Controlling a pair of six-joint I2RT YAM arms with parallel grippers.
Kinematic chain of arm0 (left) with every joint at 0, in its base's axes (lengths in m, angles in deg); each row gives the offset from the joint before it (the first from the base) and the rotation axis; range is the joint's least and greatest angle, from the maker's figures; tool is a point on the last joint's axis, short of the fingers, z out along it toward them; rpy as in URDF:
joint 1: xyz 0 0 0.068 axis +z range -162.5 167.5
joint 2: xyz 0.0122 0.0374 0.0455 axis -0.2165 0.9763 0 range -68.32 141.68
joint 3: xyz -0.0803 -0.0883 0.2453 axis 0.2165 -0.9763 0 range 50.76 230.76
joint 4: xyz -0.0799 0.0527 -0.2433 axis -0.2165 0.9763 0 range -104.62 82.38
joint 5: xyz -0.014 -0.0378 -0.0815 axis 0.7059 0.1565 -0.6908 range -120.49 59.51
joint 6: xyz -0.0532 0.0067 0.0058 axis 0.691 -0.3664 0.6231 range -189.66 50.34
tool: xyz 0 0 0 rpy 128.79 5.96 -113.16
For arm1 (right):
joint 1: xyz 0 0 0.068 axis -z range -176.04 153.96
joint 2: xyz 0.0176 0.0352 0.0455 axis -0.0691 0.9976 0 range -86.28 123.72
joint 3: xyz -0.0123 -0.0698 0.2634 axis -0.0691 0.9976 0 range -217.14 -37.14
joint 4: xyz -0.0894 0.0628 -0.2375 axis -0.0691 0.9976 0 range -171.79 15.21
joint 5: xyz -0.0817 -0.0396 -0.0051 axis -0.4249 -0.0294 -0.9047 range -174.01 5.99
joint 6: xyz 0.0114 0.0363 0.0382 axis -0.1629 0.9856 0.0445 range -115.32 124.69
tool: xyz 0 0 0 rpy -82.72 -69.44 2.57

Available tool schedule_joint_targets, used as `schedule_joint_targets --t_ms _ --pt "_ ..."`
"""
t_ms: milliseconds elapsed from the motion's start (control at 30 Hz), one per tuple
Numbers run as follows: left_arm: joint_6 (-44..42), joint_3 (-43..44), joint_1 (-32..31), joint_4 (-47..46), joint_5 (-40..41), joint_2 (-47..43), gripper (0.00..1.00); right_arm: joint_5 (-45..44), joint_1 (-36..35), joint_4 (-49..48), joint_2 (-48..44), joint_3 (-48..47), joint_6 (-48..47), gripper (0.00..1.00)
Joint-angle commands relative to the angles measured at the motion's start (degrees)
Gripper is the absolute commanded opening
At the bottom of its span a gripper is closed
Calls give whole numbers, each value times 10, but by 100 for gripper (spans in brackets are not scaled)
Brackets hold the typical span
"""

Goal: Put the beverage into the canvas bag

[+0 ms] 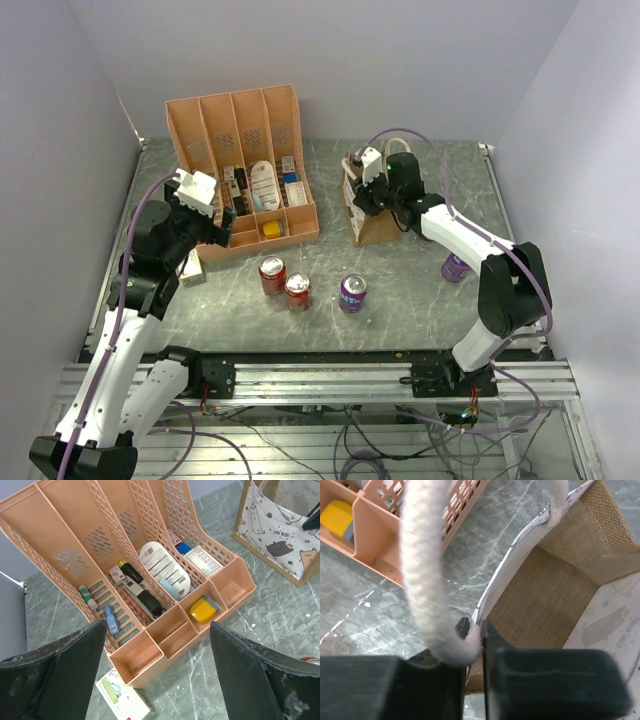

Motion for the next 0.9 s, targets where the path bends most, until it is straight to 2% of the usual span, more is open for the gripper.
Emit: schedule_joint_targets --t_ms 0,67,300,533,700,867 --pt "-10 -3 8 -9 -21 -12 95 -29 -2 3 -28 10 56 7" --pt "-13 -6 8 -9 -29 -11 95 -30 -3 7 -60 28 65 0" --pt "-26 -18 9 -10 -65 -11 95 -17 -20 74 -157 85 54 0" --pt "-34 -22 12 -5 -87 -12 95 -66 -65 89 -194 151 17 0" --pt "-38 -25 13 1 -96 -16 95 -76 -94 91 -203 172 7 9" --pt "-45 -29 14 2 -99 -13 95 -4 -96 110 -232 177 2 26"
